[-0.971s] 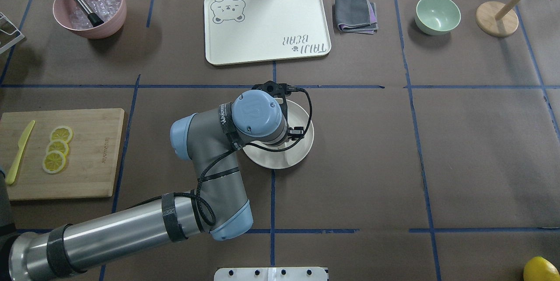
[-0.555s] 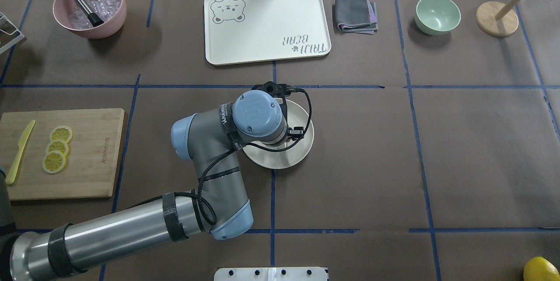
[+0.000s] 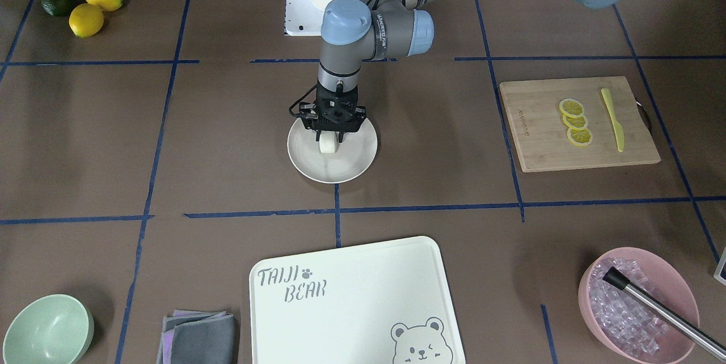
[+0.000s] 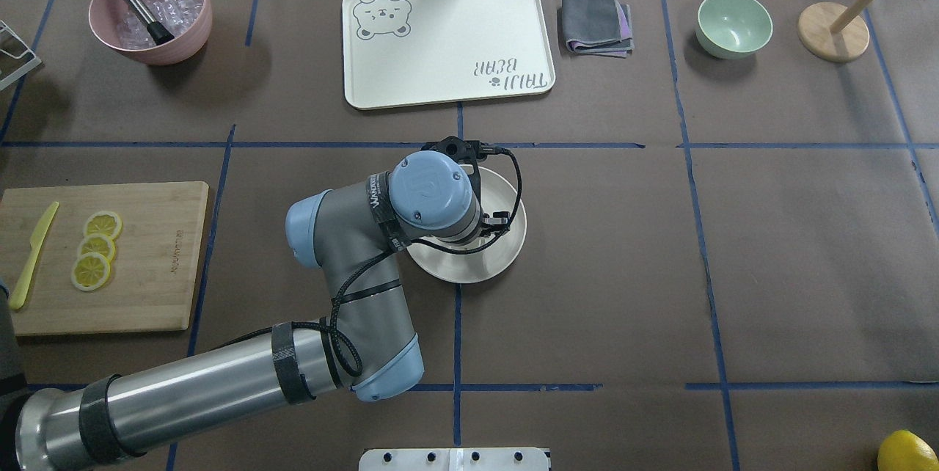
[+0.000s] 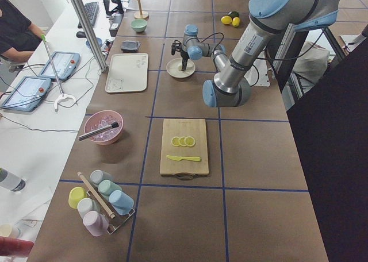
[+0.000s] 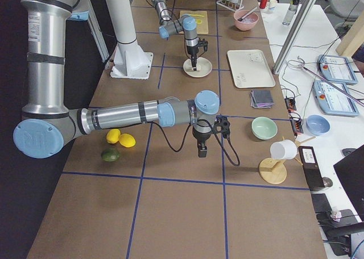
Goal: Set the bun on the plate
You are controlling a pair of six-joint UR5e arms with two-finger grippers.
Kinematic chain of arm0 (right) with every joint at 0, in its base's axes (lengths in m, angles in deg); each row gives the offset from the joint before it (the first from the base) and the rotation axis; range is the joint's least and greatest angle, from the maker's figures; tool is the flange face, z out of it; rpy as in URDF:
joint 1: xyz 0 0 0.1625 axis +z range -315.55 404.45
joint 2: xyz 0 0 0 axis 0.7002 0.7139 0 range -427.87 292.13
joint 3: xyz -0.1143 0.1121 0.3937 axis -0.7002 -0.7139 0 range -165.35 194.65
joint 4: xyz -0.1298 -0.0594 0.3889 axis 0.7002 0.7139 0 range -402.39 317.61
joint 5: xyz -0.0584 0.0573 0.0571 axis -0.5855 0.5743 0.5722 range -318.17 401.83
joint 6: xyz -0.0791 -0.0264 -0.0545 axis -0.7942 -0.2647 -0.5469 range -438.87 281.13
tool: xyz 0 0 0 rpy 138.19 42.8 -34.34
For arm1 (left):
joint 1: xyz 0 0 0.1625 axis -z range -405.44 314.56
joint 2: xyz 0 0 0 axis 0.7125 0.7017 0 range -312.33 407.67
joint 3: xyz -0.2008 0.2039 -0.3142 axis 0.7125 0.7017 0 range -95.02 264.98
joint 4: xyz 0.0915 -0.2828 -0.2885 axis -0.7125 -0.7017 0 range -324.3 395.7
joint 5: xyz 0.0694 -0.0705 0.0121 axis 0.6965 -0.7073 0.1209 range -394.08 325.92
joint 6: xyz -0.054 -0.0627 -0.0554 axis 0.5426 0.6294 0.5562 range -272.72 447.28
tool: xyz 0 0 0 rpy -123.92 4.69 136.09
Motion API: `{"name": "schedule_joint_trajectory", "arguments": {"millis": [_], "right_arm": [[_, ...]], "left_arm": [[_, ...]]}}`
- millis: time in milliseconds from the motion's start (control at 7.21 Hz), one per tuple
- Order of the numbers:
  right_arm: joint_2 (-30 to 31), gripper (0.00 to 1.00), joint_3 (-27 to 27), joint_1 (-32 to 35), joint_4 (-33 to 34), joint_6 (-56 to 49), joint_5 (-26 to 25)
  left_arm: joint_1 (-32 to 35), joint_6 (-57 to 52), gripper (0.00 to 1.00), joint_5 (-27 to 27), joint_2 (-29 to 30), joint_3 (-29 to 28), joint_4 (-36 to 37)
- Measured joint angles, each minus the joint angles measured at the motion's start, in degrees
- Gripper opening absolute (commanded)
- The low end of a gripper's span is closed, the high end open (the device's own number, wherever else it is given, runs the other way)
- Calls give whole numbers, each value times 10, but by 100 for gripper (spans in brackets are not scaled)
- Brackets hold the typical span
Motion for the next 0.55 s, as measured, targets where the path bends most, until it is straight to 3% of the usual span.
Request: {"name": "schedule_joint_trajectory", "arguments": {"millis": [277,555], "right_arm": [[-1,100,0,0,0,0,0],[-2,100,0,0,0,0,1]], "left_arm": [[20,-4,93,-6,-17,35,9],[63,-73,93,-51,-88,150,78]]}}
